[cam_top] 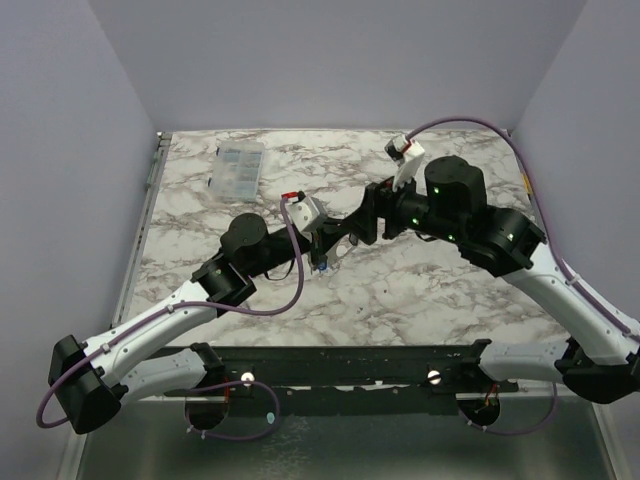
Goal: Put the keys on the keyring
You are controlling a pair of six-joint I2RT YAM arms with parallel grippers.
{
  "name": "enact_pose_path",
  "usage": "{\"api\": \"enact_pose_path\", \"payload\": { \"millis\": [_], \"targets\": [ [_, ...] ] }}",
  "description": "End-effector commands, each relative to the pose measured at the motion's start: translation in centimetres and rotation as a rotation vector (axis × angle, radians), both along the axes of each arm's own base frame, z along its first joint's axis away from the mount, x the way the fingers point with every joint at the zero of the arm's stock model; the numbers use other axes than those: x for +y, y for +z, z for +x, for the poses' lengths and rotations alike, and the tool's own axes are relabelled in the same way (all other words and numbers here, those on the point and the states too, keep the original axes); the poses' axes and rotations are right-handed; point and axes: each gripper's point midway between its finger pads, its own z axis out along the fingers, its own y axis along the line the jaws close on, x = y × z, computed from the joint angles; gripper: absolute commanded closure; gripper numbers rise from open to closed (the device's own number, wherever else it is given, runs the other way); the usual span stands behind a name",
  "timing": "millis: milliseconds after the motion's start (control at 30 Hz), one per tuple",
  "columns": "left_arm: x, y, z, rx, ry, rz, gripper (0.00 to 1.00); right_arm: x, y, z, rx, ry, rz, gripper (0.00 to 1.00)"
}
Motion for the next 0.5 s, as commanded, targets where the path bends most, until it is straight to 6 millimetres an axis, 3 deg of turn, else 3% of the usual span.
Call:
{"api": "enact_pose_path", "payload": {
  "millis": [0, 67, 233, 467],
  "targets": [
    [0.0, 2.4, -0.3, -0.006, -0.002, -0.094, 1.0, -3.5, 3.3, -0.1, -0.284, -0.046, 0.067, 0.26],
    [-0.2, 2.8, -0.7, 0.026, -0.024, -0.139, 1.0, -4.7, 4.3, -0.4, -0.397, -0.052, 0.09, 0.17],
    [0.4, 4.5, -1.4, 0.093, -0.027, -0.245, 1.0, -5.3, 1.5, 0.0, -0.373, -0.035, 0.017, 0.09],
    [3.3, 7.5, -2.6, 0.121, 0.022, -0.396, 1.0, -5.6, 1.6, -2.4, -0.352, 0.299, 0.2, 0.05]
  ]
}}
